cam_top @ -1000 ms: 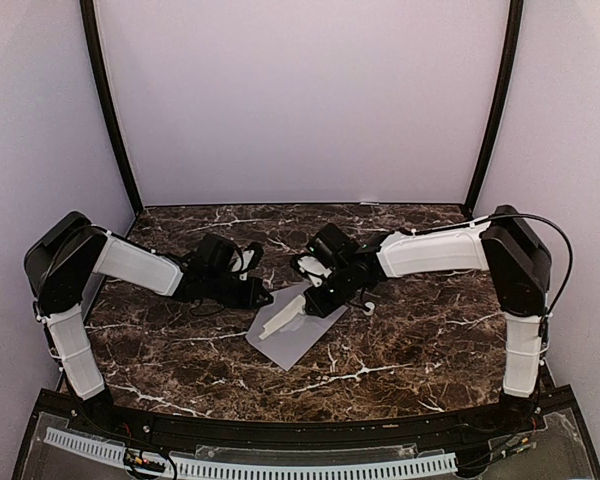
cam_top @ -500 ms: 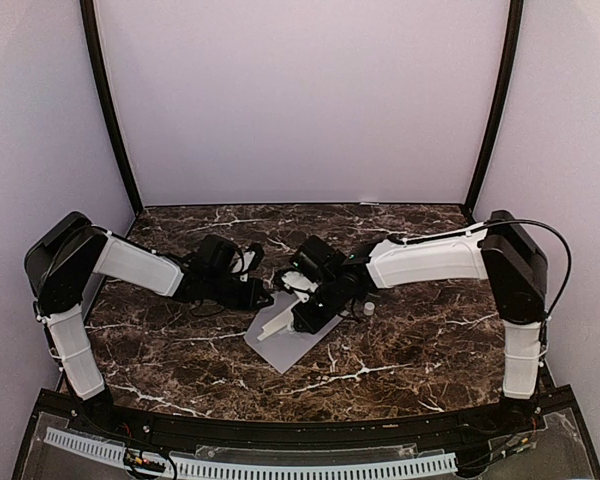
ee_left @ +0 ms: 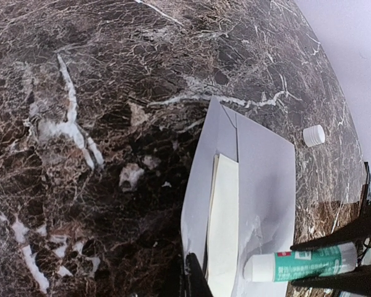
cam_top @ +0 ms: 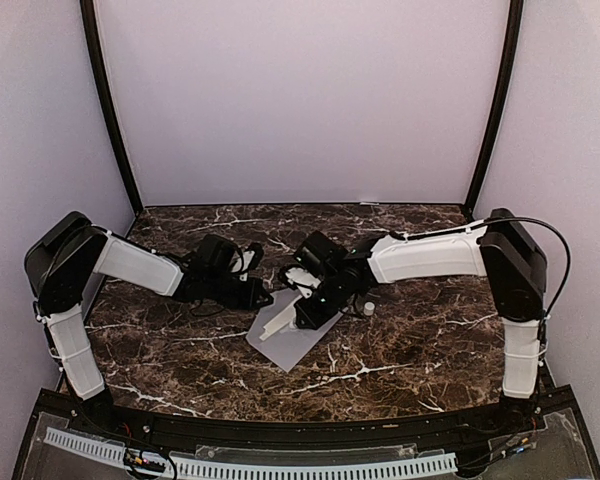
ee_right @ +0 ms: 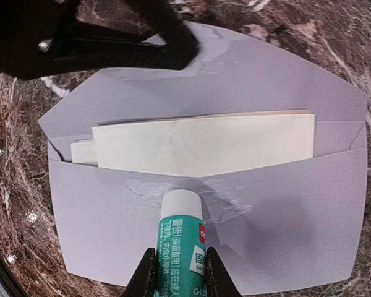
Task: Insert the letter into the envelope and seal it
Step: Paint the envelope at the center of the board.
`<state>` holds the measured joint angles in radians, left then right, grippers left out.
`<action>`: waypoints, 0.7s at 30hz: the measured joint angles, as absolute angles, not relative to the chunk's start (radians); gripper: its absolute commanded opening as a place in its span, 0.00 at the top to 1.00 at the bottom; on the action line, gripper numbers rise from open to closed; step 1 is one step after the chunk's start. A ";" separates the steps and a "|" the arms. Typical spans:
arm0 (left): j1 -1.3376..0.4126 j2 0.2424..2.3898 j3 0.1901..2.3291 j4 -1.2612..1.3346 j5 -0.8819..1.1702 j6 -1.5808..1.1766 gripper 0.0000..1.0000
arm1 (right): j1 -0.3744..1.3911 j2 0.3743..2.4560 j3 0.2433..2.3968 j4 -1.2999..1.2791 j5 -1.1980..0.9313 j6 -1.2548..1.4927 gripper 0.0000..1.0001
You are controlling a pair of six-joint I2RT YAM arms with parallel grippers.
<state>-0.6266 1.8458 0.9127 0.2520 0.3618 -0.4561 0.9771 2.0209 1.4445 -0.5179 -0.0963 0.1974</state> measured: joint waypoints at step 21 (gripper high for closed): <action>-0.627 1.846 0.914 0.250 0.363 -0.456 1.00 | 0.960 2.019 1.444 -0.514 -0.079 0.197 1.00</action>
<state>-0.6266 1.8458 0.9138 0.2504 0.3626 -0.4561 0.9596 2.0190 1.4437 -0.5140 -0.0788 0.1974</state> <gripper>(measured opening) 0.007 0.188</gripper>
